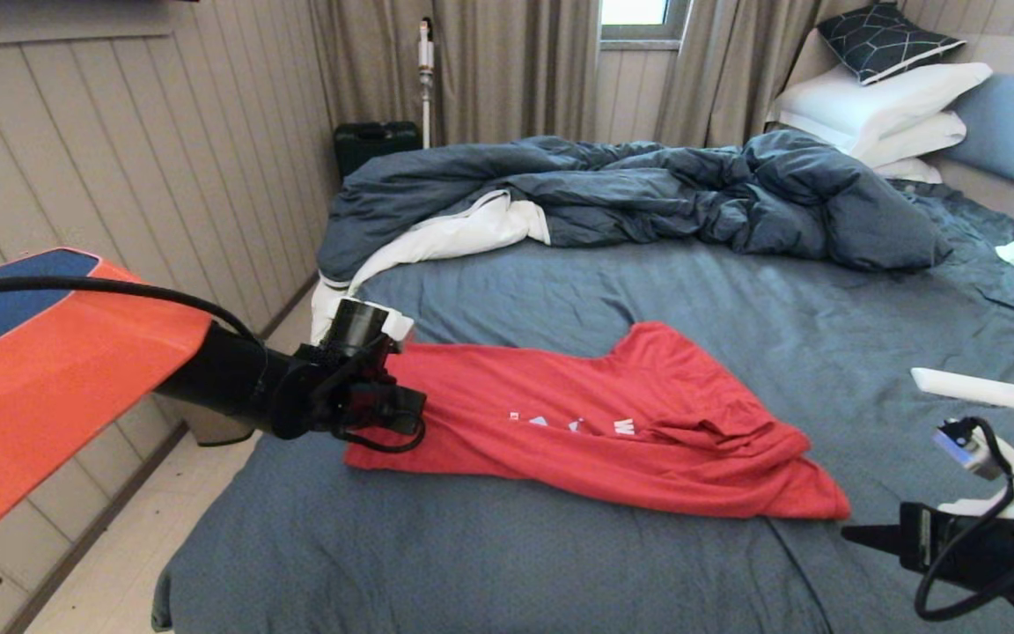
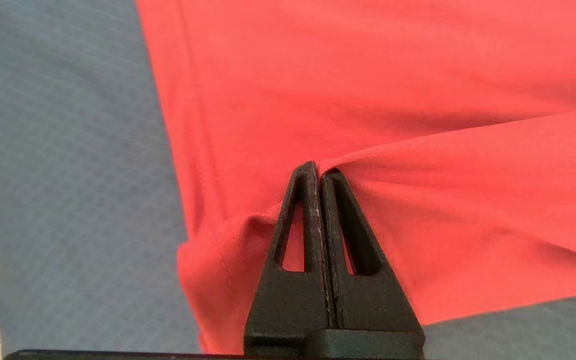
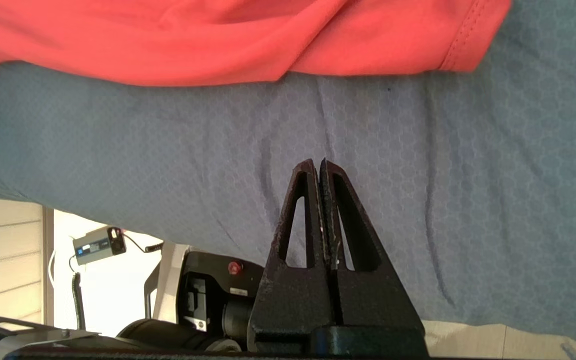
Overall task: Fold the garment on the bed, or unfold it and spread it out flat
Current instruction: Fold the red T-shirt
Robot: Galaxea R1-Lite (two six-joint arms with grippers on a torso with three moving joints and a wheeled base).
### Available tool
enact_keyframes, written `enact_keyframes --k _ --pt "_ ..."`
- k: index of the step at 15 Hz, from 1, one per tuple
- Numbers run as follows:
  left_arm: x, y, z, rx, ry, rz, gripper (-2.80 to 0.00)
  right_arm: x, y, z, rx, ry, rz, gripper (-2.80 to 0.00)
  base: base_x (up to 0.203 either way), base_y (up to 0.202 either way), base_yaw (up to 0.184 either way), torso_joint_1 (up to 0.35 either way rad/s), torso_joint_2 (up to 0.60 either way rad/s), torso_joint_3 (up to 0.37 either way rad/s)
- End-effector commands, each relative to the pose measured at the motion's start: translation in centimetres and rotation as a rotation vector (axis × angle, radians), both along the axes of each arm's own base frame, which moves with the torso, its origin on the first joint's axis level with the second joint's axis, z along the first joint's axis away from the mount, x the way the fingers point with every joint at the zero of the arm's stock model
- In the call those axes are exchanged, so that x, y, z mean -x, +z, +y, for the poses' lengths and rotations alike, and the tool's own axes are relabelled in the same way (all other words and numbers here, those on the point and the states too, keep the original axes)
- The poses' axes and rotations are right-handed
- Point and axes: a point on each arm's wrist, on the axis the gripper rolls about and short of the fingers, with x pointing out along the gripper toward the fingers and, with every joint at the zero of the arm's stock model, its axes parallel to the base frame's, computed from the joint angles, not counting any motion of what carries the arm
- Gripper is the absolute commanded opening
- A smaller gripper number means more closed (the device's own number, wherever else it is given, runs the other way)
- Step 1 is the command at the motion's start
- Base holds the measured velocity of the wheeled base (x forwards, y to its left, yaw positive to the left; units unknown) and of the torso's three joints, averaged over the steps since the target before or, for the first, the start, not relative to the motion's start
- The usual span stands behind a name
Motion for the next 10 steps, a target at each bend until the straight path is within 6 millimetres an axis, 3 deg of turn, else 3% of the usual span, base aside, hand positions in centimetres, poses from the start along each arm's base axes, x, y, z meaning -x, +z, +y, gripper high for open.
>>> enact_keyframes --k 1,5,10 --pt "-0.2 -0.7 -0.1 -0.007 0.0 0.013 0.0 -0.1 0.0 0.0 -0.003 0.002 0.0 -2.8 0.0 0.0 0.0 0.0 0.0 0.0" --pt "0.0 0.6 0.1 0.011 0.009 -0.005 0.0 0.0 0.0 0.0 -0.005 0.004 -0.001 -2.8 0.0 0.0 0.0 0.0 0.0 0.0" --pt "2.2 5.4 2.0 0.084 0.054 -0.079 0.0 0.0 0.3 -0.1 -0.004 -0.002 -0.016 -2.8 0.0 0.0 0.0 0.0 0.0 0.0"
